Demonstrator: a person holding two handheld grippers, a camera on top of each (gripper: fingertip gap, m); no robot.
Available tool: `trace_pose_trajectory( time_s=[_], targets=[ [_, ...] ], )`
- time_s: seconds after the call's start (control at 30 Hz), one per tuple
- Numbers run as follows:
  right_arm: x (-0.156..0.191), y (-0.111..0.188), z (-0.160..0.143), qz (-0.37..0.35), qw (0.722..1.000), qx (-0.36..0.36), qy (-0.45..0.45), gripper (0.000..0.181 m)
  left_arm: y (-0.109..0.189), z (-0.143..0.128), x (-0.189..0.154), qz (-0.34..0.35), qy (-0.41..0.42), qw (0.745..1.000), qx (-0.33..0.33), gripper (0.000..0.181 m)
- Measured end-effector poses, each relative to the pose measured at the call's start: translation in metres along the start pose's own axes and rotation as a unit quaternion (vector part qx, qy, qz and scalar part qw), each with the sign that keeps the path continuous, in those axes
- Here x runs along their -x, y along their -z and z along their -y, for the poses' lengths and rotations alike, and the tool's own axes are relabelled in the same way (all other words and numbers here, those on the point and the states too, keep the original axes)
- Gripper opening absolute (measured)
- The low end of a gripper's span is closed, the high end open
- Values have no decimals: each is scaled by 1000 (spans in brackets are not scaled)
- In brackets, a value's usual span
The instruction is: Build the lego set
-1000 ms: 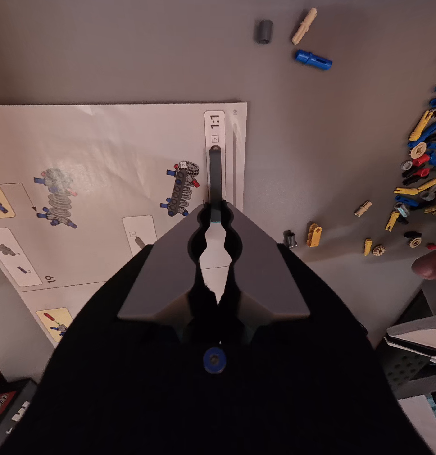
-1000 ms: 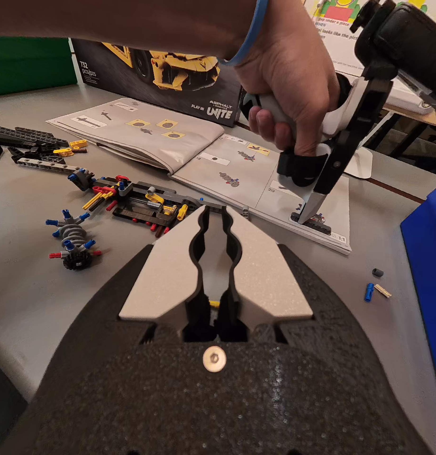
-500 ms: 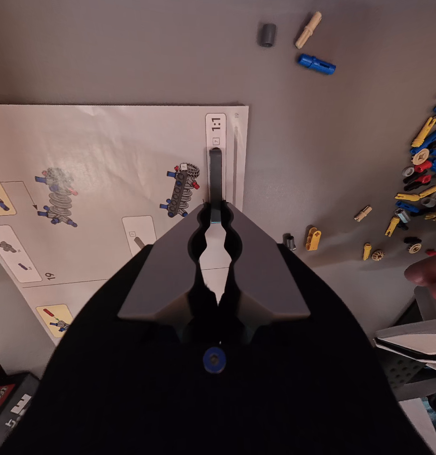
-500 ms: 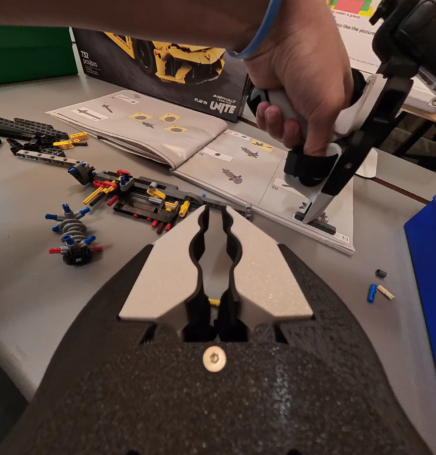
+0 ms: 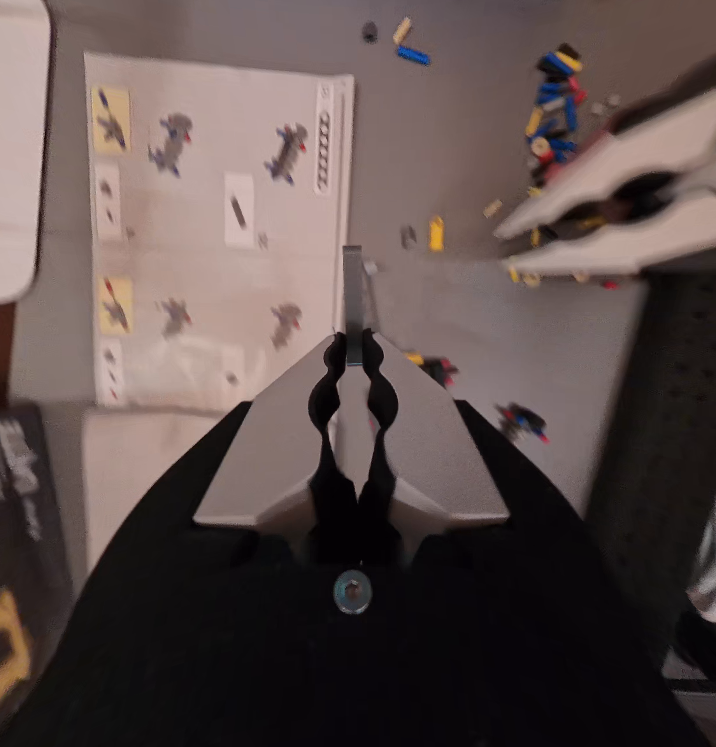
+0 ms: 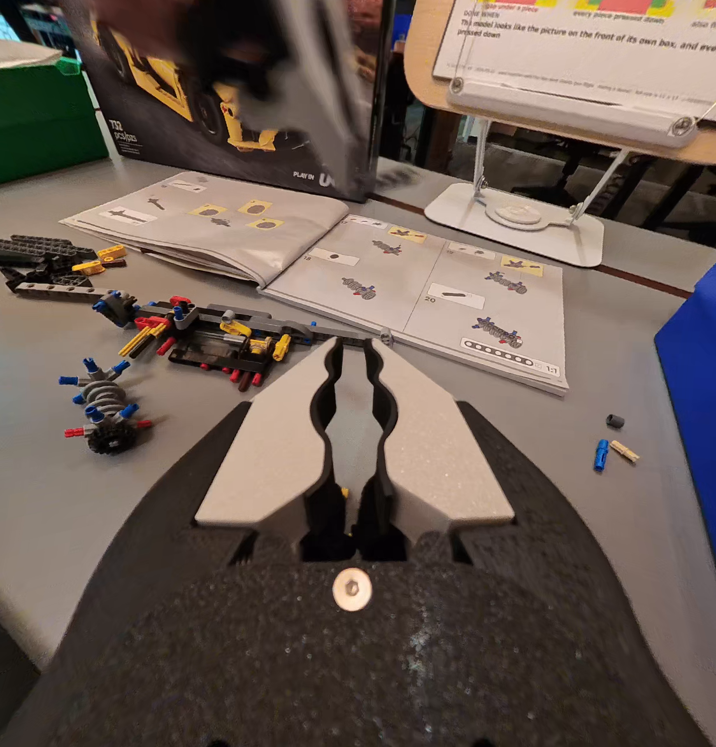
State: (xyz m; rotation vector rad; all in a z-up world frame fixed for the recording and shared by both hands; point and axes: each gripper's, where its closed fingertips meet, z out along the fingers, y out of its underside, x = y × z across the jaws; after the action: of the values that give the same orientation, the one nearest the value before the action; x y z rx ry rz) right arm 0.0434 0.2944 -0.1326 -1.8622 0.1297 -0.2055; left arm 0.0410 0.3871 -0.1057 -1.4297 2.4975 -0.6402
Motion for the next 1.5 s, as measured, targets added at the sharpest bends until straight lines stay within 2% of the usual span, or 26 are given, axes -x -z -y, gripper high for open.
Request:
trace_pose_trajectory(
  time_s=[0.03,0.1,0.17,0.23,0.3,0.37,0.47,0.67,0.87,0.97,1.07,1.2,1.27,1.37,1.43,1.5],
  targets=[
    [0,-1,-1,4,1000,1,-9,9,14,-25,-15,3,10,1000,-14,6],
    [1,-3,-3,11,1000,8,-20,10,23,-83,-56,-9,15,1000,-7,6],
    [0,-7,-6,10,1000,19,-20,10,18,-140,-103,-33,32,999,19,6],
    [-1,-11,-5,7,1000,16,-19,10,10,-180,-139,-49,65,996,27,6],
    [-8,-15,3,-12,1000,3,-13,11,7,-195,-159,-49,104,993,7,6],
    [-14,-16,11,-29,1000,-12,-3,11,6,-197,-164,-40,136,990,-19,6],
    [-20,-14,12,-47,999,-16,7,10,1,-215,-157,-7,144,989,16,6],
    [-17,-10,12,-41,999,-18,17,10,-13,-214,-152,-21,133,991,19,6],
    [4,-13,6,-19,997,3,77,10,-18,-207,-152,-15,110,994,10,7],
    [1,-14,3,-43,994,15,99,9,-19,-204,-151,-6,108,994,2,12],
    [-3,-14,-1,-42,996,25,79,9,-19,-199,-151,7,111,994,-15,22],
    [1,-14,-3,-27,997,25,70,9,-15,-186,-146,37,114,991,-66,22],
    [15,-13,-2,6,996,22,85,9,-14,-175,-141,53,112,987,-101,21],
    [63,-5,-2,119,986,26,116,7,-17,-157,-137,52,100,983,-143,20],
    [103,7,-6,225,968,52,95,11,-22,-150,-137,41,91,984,-149,21],
    [125,15,-9,270,955,72,102,11,-28,-150,-135,35,89,986,-139,22]
  ],
)
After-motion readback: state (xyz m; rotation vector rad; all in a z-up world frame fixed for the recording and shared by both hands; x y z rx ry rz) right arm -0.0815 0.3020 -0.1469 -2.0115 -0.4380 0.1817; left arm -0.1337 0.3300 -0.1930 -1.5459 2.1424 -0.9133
